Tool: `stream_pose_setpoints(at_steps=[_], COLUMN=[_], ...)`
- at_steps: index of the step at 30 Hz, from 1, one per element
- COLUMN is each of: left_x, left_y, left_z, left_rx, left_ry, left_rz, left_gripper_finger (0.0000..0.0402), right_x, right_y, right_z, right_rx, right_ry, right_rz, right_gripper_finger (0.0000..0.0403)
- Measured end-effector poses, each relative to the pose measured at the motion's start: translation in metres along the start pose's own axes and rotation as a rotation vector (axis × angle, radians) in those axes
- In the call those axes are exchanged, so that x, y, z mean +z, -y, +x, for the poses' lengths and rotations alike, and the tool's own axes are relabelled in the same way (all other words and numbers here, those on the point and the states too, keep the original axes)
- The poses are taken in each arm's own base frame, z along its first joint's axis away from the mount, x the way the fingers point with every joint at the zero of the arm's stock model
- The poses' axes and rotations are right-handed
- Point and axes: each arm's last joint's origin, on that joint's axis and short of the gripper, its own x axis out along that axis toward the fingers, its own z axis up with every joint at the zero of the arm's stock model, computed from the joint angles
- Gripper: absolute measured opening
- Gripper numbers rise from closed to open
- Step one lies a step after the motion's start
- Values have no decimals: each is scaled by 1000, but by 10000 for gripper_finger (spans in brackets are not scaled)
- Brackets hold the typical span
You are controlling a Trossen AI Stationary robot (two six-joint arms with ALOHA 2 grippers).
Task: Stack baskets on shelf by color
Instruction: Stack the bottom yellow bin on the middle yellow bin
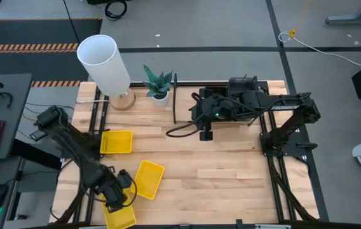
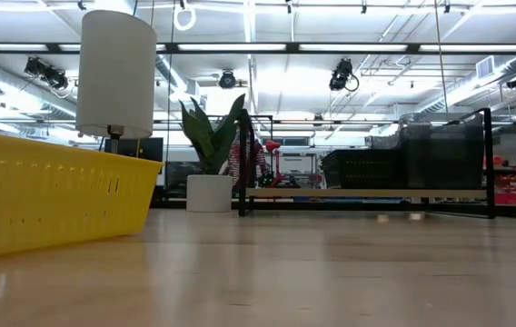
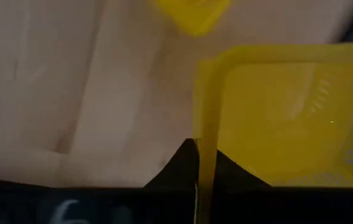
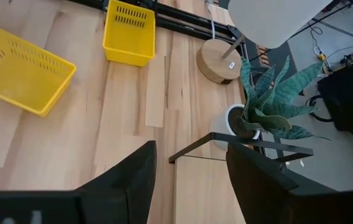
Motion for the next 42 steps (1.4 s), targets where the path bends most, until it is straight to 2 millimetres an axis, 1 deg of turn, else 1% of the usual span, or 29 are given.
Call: stream_pose_setpoints(at_steps=[2,5,8,10,14,16,20,25,31,35,42], left_x=[3,8,17,28,54,67,87,108,128,135,146], left_y=[1,-6,-13,-19,-35,-43,-59,-70,-65,-61,-58], left_z=[-18,-36,-52,-62,-79,-85,-90,-87,-68,-51,-28], left_rx=[-62,-95,-91,-44,86,119,202,268,237,190,202], left_ry=[27,77,155,222,344,378,397,390,333,256,194], left_rz=[-3,-13,94,138,170,231,394,523,672,688,675], left_gripper_finger=[3,3,2,2,3,3,3,5,7,7,10], right_x=[0,1,2,2,2,2,2,2,2,2,2], right_y=[0,0,0,0,0,0,0,0,0,0,0], right_z=[0,0,0,0,0,0,0,0,0,0,0], right_rx=[-1,-2,-3,-3,-4,-3,-3,-2,-2,-2,-2], right_ry=[3,10,16,17,23,22,22,22,18,17,18], right_rz=[1,4,5,6,8,11,21,31,51,63,77], right_gripper_finger=[199,199,199,199,199,199,199,199,199,199,199])
